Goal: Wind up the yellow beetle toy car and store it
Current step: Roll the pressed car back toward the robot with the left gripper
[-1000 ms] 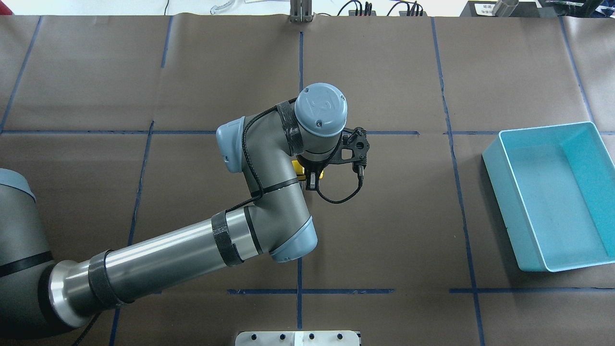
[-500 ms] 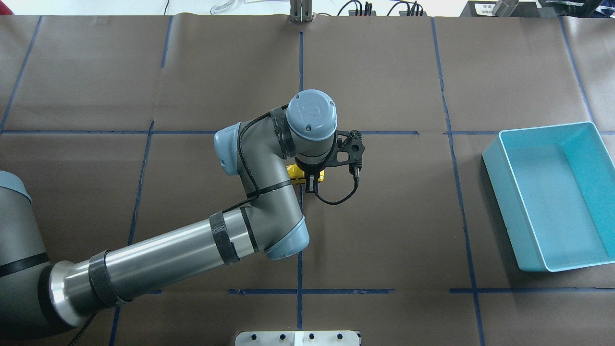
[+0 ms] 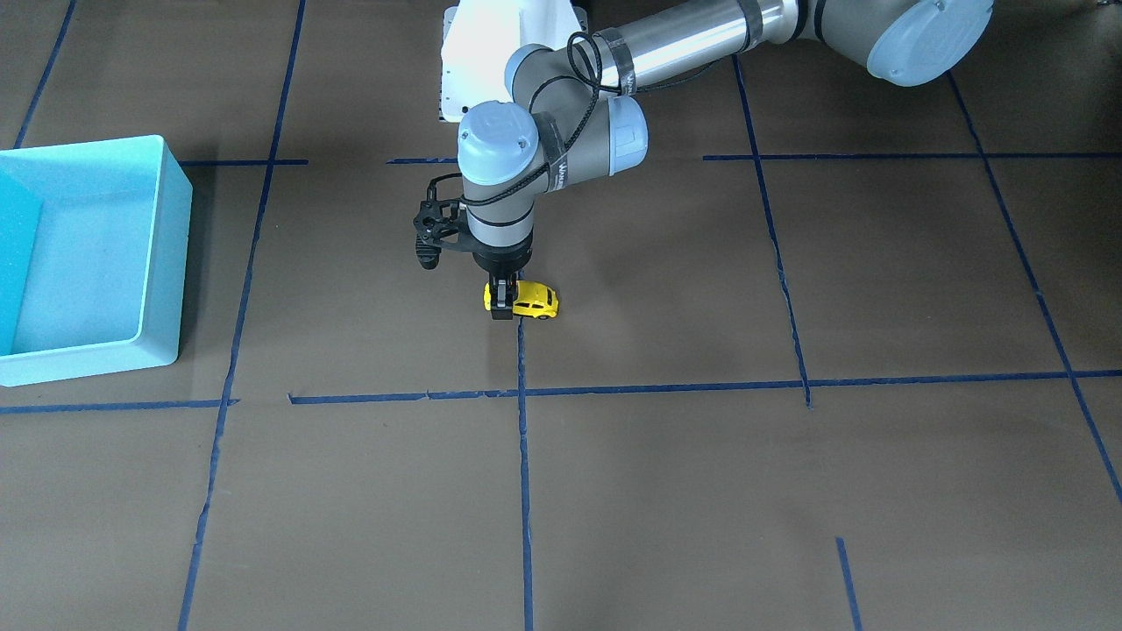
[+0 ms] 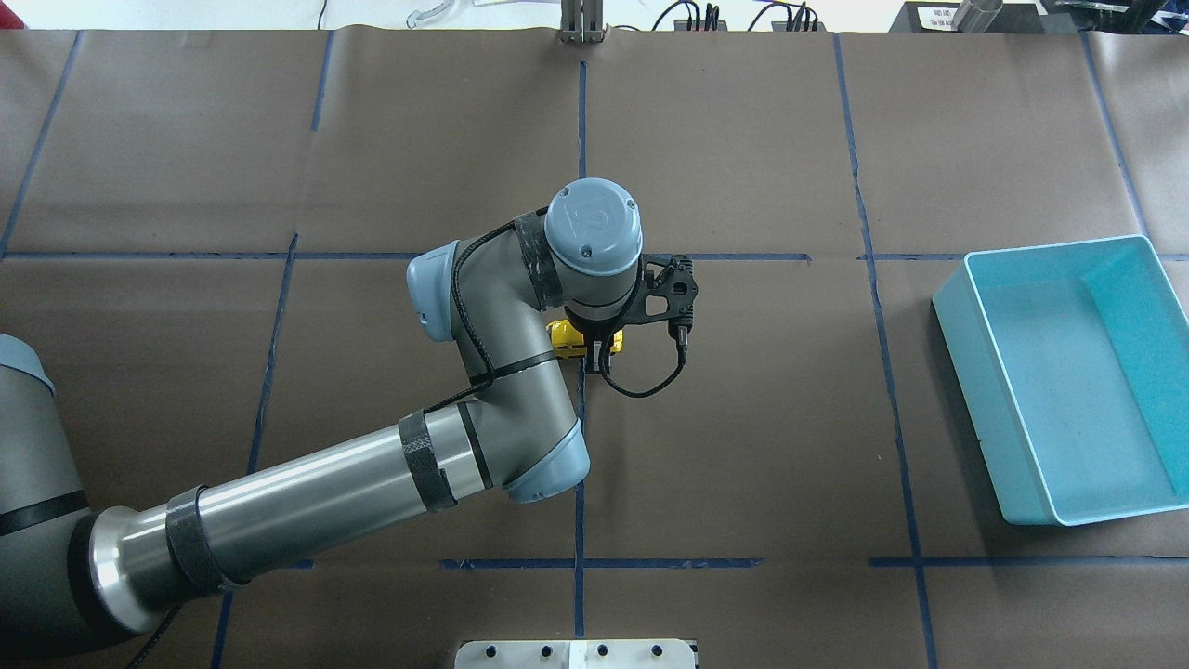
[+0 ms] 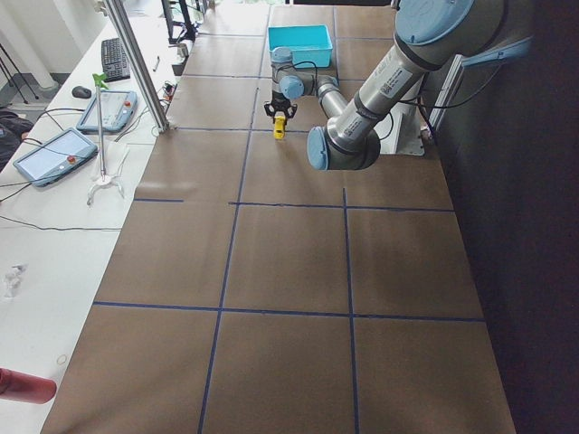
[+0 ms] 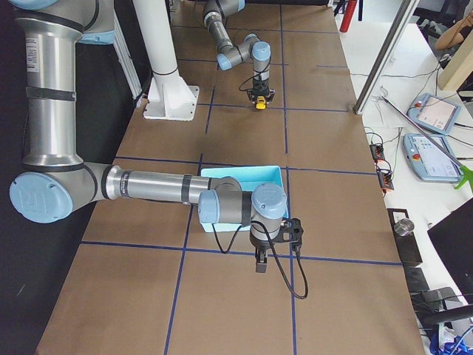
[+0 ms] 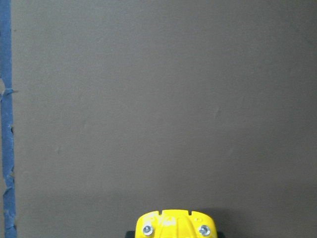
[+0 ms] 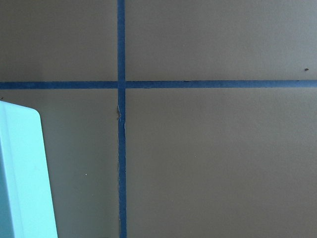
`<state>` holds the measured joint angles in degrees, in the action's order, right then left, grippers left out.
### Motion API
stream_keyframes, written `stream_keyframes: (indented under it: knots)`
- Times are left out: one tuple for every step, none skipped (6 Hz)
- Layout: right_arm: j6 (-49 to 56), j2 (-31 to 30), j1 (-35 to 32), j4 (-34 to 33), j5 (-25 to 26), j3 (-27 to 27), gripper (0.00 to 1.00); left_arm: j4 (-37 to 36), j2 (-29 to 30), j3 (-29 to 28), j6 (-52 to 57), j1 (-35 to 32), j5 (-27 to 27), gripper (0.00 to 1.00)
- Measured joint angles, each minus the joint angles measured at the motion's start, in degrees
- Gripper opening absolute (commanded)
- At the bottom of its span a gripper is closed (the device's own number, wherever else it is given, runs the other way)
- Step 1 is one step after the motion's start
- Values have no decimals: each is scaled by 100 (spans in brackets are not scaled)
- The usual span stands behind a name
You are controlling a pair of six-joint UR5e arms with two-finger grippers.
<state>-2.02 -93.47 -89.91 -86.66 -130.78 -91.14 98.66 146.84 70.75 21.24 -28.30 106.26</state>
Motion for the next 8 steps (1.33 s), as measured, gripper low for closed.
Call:
stream_keyframes:
  knots:
    - [0, 3, 0, 0, 0, 0, 100, 57, 4, 0, -4, 3, 0, 2]
    - [0, 3, 0, 0, 0, 0, 100, 91, 6, 0, -5, 6, 0, 2]
    - [0, 4, 0, 0, 0, 0, 100, 116, 1, 0, -6, 15, 0, 2]
    - [0, 4, 0, 0, 0, 0, 100, 161, -7, -14, -6, 21, -3, 3]
    - [0, 4, 0, 0, 0, 0, 100, 206, -11, -31, -6, 20, -7, 3]
    - [0, 4, 0, 0, 0, 0, 100, 234, -24, -39, -6, 14, -6, 3]
    - [0, 4, 0, 0, 0, 0, 100, 273, -45, -42, -6, 11, -4, 3]
    - [0, 7, 0, 0, 0, 0, 100, 312, -72, -41, -6, 9, -5, 3]
